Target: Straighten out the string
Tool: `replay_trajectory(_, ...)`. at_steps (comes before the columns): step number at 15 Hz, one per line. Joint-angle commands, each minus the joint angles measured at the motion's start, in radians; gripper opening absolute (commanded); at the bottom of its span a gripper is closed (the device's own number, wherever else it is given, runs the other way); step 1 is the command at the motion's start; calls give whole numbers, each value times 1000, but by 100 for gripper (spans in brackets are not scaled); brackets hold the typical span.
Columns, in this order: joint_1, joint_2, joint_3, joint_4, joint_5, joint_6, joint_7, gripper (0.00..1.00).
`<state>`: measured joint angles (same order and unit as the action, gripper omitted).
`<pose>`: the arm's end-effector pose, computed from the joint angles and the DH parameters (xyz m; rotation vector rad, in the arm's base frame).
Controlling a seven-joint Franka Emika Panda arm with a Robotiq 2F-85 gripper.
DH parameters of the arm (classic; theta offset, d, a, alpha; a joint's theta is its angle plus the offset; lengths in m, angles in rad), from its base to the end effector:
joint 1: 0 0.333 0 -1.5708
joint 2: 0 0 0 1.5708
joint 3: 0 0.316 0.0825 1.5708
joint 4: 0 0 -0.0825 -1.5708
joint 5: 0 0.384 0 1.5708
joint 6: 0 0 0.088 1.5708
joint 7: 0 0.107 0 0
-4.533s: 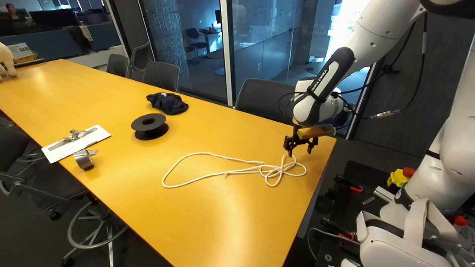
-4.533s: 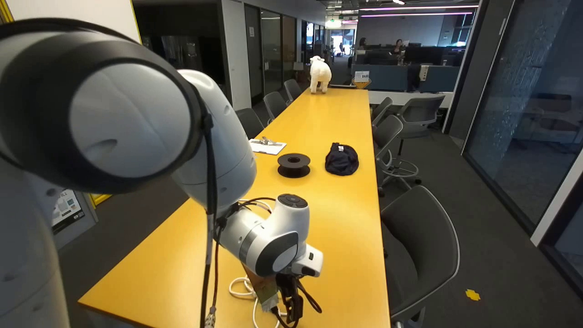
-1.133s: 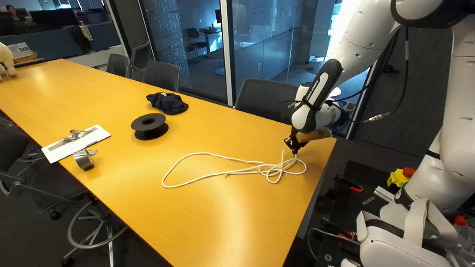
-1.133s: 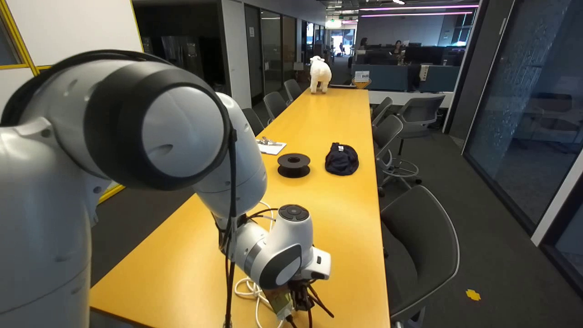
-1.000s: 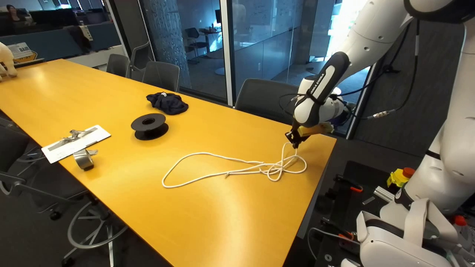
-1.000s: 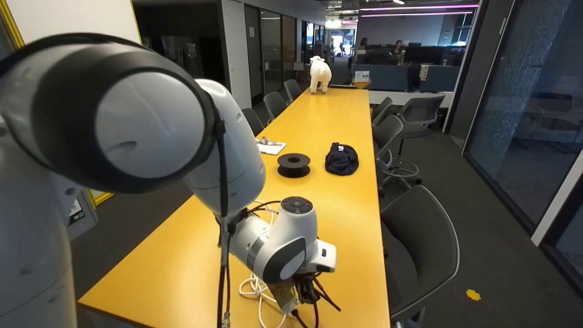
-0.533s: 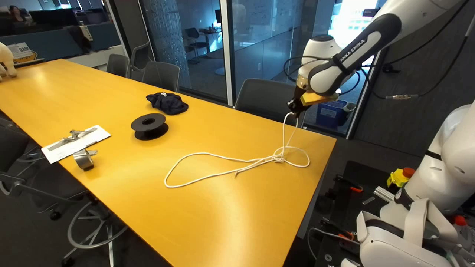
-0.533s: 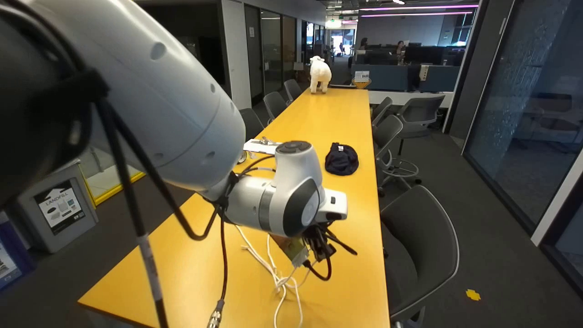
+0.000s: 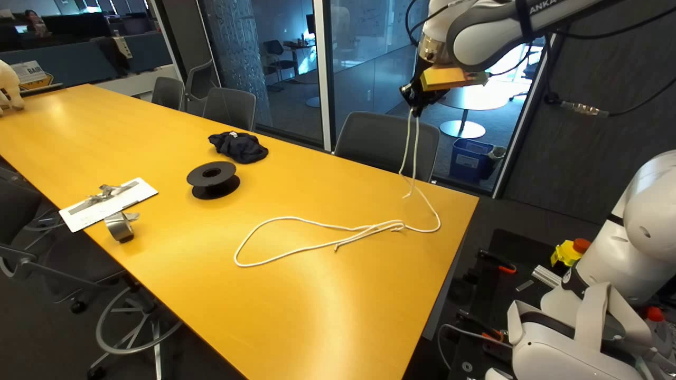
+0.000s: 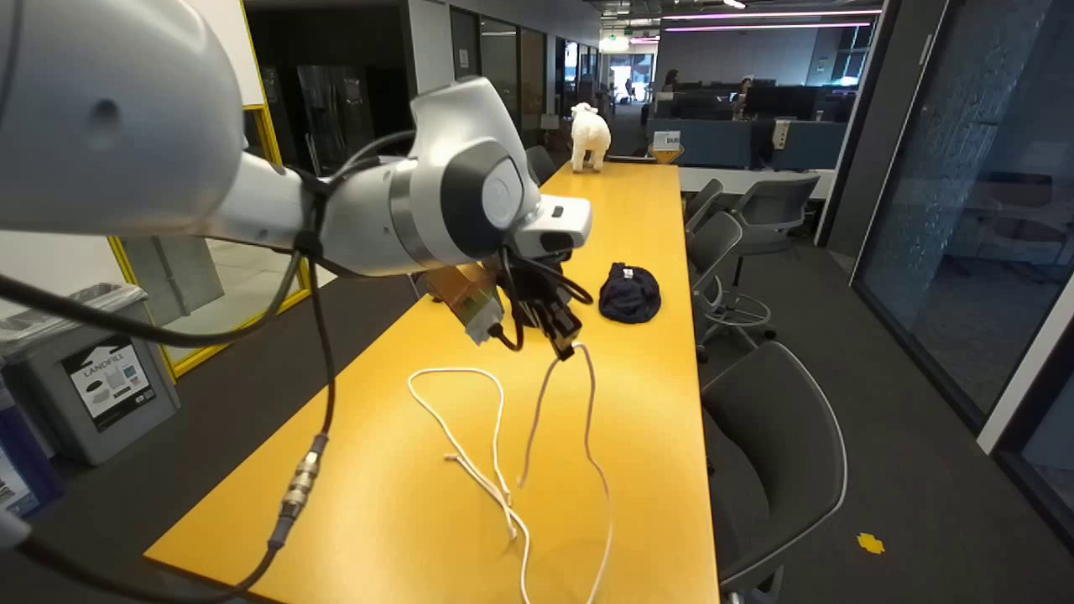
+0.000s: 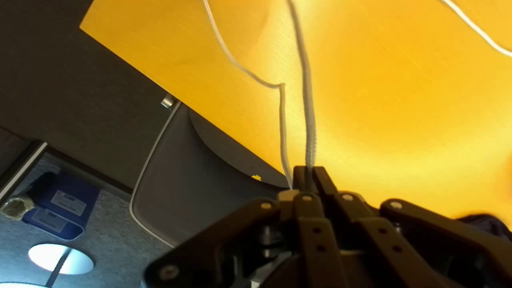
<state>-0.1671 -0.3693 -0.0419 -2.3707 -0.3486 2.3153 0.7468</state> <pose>0.4519 -0.1037 0.4983 2.7015 -1.0767 0.5513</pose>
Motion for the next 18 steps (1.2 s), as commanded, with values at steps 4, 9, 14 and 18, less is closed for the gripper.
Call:
replay_trajectory(4, -48, -25, 78, 121, -16, -107, 74, 3)
replay_trajectory(9, -58, 71, 65, 170, -10, -98, 57, 3)
replay_trajectory(14, -17, 260, 50, 302, 45, -118, 19, 3)
replay_trajectory(18, 37, 480, 48, 509, 145, -190, 51, 1)
